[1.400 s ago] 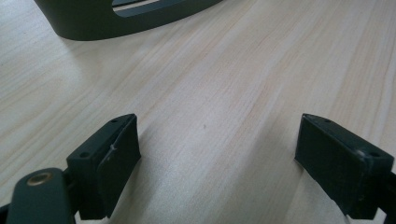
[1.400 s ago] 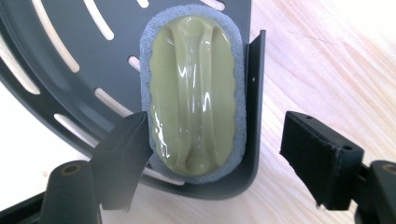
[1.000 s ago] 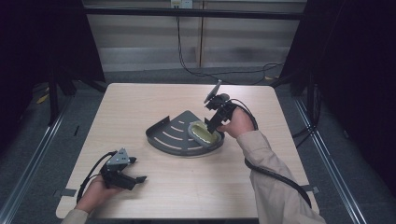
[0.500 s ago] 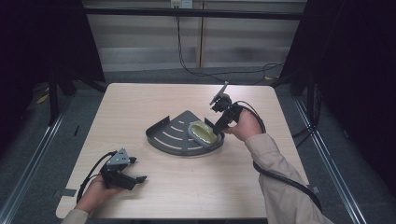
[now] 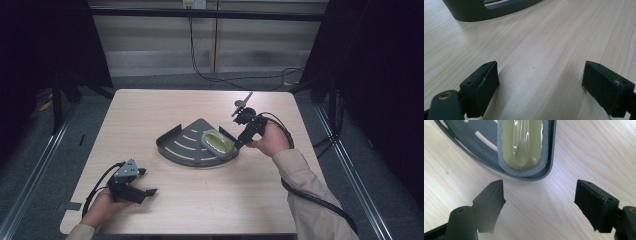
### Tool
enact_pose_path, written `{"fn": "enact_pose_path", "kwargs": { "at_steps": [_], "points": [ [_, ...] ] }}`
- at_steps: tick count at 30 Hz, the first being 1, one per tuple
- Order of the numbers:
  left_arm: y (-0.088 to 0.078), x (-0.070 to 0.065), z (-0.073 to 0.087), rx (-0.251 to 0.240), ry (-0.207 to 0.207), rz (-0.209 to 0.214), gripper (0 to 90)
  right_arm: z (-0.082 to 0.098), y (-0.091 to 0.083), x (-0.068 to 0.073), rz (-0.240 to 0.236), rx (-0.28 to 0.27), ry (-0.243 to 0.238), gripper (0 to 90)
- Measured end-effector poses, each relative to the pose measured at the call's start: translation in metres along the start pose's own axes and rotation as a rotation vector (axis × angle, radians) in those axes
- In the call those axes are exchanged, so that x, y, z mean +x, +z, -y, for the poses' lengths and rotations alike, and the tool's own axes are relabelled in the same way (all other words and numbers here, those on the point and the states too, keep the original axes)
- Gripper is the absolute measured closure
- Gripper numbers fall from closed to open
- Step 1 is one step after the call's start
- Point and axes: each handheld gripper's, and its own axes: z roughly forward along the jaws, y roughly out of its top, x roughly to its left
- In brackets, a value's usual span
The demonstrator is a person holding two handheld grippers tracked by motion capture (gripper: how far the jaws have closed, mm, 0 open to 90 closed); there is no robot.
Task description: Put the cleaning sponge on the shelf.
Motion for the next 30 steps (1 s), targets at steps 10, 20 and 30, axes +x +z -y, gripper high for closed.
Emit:
{"fn": "enact_pose_path", "kwargs": {
  "at_steps": [10,20,30],
  "points": [
    [0.0,0.0,0.0,0.001,-0.002,0.0,13.3,0.019,0.001,0.004,-0.009,0.023,-0.031,23.3],
    [0.0,0.0,0.0,0.001,-0.002,0.001,13.3,0.037,0.003,0.003,-0.026,0.024,-0.046,22.4],
    [0.0,0.0,0.0,0.001,-0.001,0.0,13.3,0.056,0.008,0.002,-0.046,0.014,-0.05,22.6]
  ]
}}
